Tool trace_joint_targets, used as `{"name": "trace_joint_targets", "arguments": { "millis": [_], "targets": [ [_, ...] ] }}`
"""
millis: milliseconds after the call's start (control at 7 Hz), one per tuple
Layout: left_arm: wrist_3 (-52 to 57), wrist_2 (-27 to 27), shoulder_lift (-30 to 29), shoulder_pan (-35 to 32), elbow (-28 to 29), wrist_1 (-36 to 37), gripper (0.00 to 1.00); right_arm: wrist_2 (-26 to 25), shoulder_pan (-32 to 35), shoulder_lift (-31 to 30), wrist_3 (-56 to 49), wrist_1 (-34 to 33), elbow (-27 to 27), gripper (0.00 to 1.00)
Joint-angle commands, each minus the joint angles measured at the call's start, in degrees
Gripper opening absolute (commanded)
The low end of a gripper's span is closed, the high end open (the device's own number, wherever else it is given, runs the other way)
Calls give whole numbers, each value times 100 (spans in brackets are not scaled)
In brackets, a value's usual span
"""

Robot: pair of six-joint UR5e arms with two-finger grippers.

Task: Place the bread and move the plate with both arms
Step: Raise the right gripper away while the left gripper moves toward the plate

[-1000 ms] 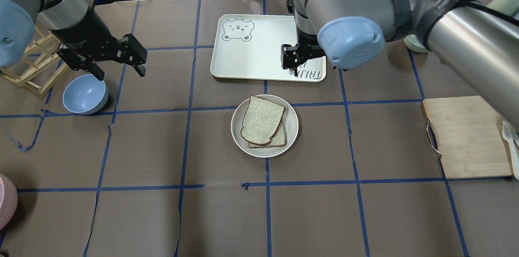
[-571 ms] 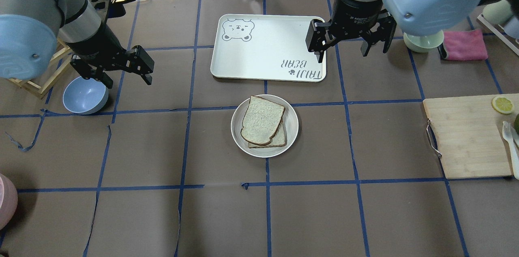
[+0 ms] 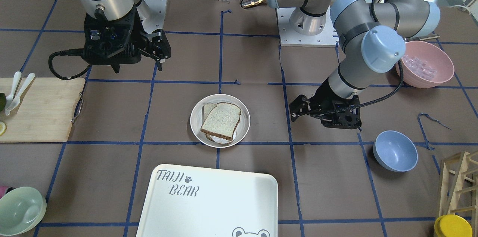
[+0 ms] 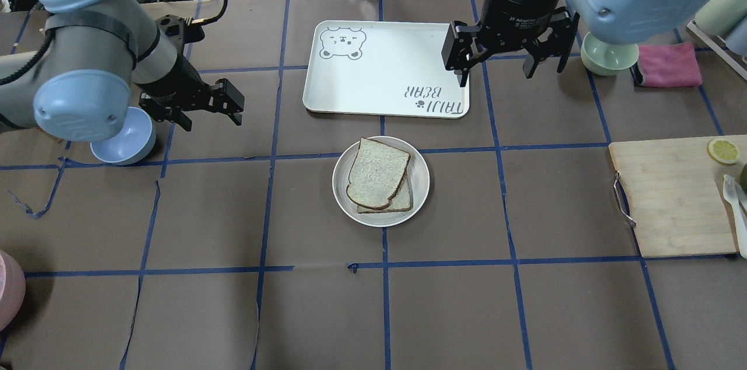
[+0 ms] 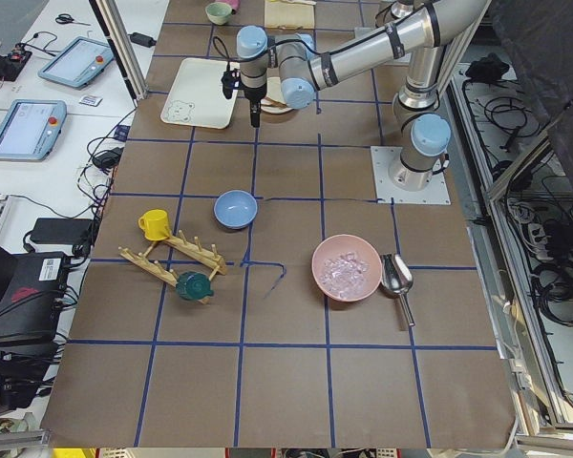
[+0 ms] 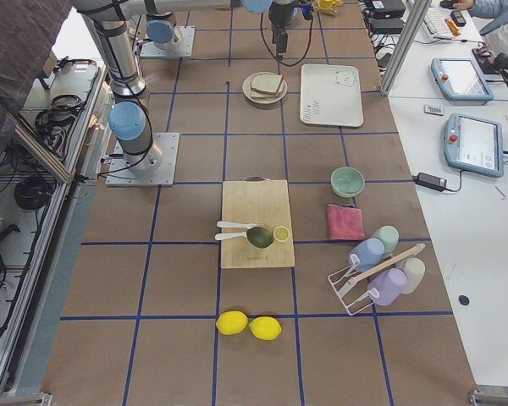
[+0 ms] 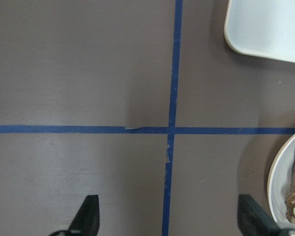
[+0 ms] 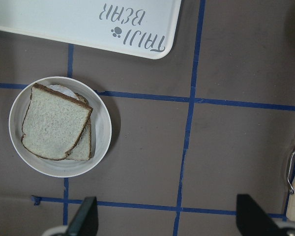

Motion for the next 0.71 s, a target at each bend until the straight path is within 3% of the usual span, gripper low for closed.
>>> {"name": "trace_joint_targets", "arguments": {
  "millis": [0, 429, 571],
  "targets": [
    [-37, -117, -497, -565, -25, 522, 100, -57, -281, -6, -479, 171, 52, 100],
    [-273, -99, -990, -962, -122, 839, 97, -119, -898, -24, -755, 225, 43, 100],
    [-553, -108, -1052, -1042, -140, 840, 79, -136, -855, -32, -720, 216, 44, 100]
  ]
}}
